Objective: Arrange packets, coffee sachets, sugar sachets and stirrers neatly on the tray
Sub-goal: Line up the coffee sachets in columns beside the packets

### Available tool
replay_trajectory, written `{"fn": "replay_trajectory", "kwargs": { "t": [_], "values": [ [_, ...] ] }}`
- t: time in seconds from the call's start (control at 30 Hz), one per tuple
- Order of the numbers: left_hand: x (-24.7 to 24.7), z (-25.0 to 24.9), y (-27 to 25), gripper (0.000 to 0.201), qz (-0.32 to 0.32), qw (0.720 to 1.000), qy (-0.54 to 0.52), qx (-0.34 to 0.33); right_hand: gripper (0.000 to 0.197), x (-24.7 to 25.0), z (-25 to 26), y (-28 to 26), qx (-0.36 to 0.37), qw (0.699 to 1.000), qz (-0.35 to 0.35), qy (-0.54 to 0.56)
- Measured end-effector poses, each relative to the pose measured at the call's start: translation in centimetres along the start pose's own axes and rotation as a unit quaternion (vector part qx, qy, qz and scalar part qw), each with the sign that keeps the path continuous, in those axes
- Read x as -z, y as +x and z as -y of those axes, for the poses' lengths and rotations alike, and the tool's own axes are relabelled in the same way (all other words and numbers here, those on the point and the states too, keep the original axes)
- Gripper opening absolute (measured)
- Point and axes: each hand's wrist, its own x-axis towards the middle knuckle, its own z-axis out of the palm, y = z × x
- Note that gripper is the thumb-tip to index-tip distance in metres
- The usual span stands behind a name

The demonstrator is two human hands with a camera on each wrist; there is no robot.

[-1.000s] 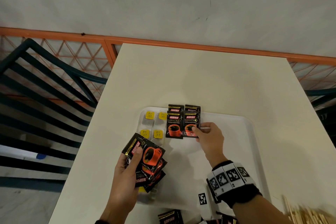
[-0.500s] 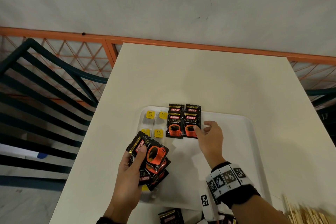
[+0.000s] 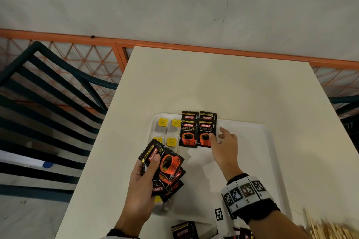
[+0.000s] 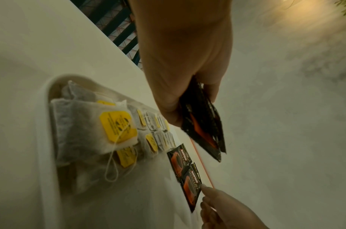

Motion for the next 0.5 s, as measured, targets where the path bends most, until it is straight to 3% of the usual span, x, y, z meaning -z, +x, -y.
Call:
{"fn": "replay_trajectory", "kwargs": {
  "t": [0.1,0.17,0.27,0.5],
  "values": [
    [-0.2,0.1,0.0,0.035,0.005,1.000,0.003,0.003,0.025,0.2,1.3,-1.7,0.069,0.997,0.019,0.027],
    [-0.3,0.1,0.0,0.036,0.007,1.000,0.005,0.004,0.010,0.3,2.3,-3.4,0.116,0.985,0.112,0.056],
    [-0.6,0.3,-0.1,0.035,0.020,1.000,0.008,0.007,0.015,0.3,3.5,-5.6,0.128,0.949,0.277,0.074],
    [0.0,0.2,-0.4,0.045,0.082,0.996,0.017,0.044,0.010,-0.8,2.4,-6.0,0.070,0.953,0.287,0.073]
  ]
}}
